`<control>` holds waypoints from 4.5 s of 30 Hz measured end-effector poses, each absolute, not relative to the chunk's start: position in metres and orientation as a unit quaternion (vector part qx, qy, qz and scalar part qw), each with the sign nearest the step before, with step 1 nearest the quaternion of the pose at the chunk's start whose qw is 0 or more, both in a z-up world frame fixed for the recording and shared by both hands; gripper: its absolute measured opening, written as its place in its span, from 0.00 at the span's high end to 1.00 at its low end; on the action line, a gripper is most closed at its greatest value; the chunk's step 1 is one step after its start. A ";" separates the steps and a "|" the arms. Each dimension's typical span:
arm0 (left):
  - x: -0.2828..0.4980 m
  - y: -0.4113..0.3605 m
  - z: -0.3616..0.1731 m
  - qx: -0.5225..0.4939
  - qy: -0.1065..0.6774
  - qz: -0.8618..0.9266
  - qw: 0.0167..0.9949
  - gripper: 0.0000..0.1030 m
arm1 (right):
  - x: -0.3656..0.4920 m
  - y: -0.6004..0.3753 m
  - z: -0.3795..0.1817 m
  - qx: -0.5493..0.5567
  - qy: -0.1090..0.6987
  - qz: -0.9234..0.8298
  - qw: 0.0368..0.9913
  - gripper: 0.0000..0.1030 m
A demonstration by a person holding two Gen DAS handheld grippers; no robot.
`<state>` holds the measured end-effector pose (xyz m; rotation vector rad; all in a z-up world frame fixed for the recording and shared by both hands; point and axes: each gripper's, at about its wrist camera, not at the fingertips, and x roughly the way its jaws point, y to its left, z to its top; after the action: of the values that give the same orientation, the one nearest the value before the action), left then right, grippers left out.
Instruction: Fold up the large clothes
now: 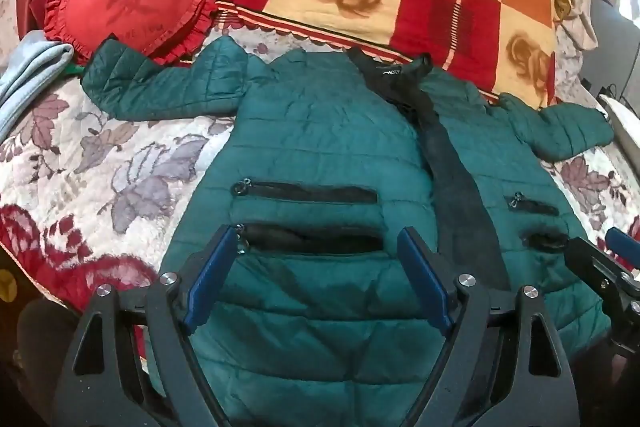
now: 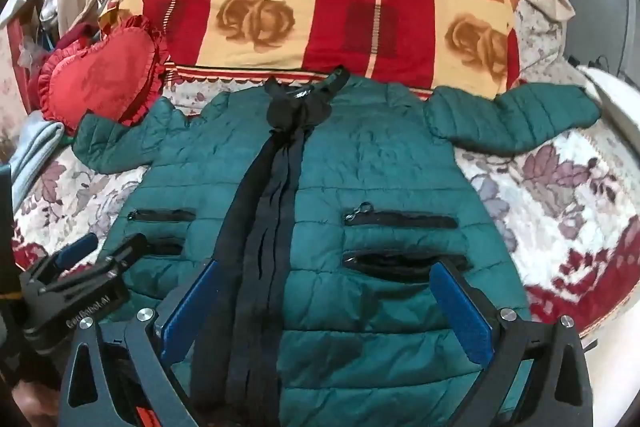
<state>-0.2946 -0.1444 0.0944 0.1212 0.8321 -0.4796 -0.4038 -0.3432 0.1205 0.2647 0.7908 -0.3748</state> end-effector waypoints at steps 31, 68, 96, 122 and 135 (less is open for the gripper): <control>-0.297 -0.142 0.095 0.059 0.399 -0.237 0.884 0.20 | -0.400 -0.336 0.110 0.140 0.390 -0.175 0.893 0.00; -0.296 -0.143 0.089 0.066 0.403 -0.237 0.881 0.20 | -0.394 -0.334 0.106 0.142 0.407 -0.173 0.886 0.00; -0.297 -0.146 0.087 0.063 0.405 -0.238 0.881 0.20 | -0.382 -0.337 0.094 0.156 0.427 -0.145 0.879 0.00; -0.258 -0.131 0.086 0.047 0.413 -0.221 0.882 0.20 | -0.346 -0.334 0.103 0.135 0.424 -0.139 0.885 0.00; -0.232 -0.117 0.087 0.043 0.416 -0.201 0.886 0.20 | -0.322 -0.331 0.107 0.135 0.419 -0.129 0.888 0.00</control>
<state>-0.2316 -0.1173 0.0869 0.0893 0.8661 -0.4189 -0.3222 -0.3313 0.1075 0.2799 0.8717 -0.2687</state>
